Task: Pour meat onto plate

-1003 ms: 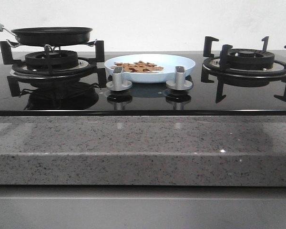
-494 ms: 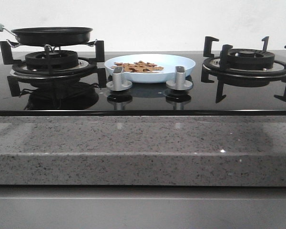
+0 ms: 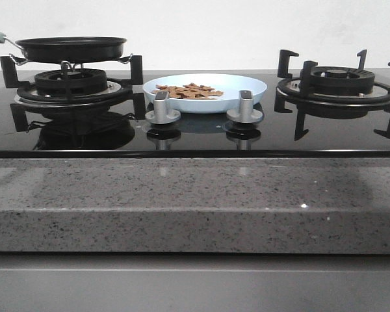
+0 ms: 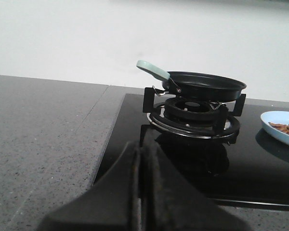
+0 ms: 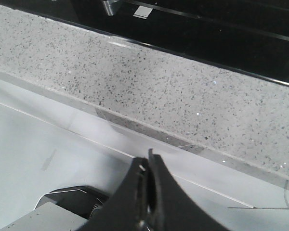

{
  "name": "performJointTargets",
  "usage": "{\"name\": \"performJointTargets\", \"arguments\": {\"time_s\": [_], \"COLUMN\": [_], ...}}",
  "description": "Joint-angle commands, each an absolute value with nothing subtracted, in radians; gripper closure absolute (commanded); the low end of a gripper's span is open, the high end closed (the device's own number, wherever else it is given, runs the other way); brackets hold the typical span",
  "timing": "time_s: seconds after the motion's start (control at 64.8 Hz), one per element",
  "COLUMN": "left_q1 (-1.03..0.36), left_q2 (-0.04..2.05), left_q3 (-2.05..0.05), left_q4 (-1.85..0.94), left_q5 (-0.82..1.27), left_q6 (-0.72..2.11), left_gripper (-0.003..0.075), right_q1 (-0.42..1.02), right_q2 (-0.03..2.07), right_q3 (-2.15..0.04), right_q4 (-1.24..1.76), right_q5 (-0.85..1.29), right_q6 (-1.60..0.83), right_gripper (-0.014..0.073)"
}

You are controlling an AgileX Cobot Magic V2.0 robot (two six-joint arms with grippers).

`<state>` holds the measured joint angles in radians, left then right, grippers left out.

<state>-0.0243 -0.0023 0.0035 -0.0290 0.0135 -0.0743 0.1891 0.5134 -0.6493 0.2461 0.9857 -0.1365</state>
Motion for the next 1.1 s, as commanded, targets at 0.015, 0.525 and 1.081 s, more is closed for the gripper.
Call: {"name": "performJointTargets", "arguments": {"time_s": [0.015, 0.525, 1.081], "left_q1": [-0.030, -0.030, -0.030], "left_q2": [-0.023, -0.021, -0.021], "left_q3": [0.009, 0.009, 0.009], "left_q4": [-0.034, -0.034, -0.034], "left_q5": [-0.078, -0.078, -0.078], "left_q6": [-0.072, -0.072, -0.072], "left_gripper": [0.0741, 0.0741, 0.0741], "right_q1": [0.191, 0.191, 0.119], "right_q2": [0.518, 0.518, 0.236], "right_q3": [-0.671, -0.671, -0.462], "right_q4": [0.262, 0.262, 0.138], "right_q5": [0.937, 0.937, 0.570], "right_q6": [-0.142, -0.142, -0.192], "right_gripper": [0.0663, 0.0663, 0.0663]}}
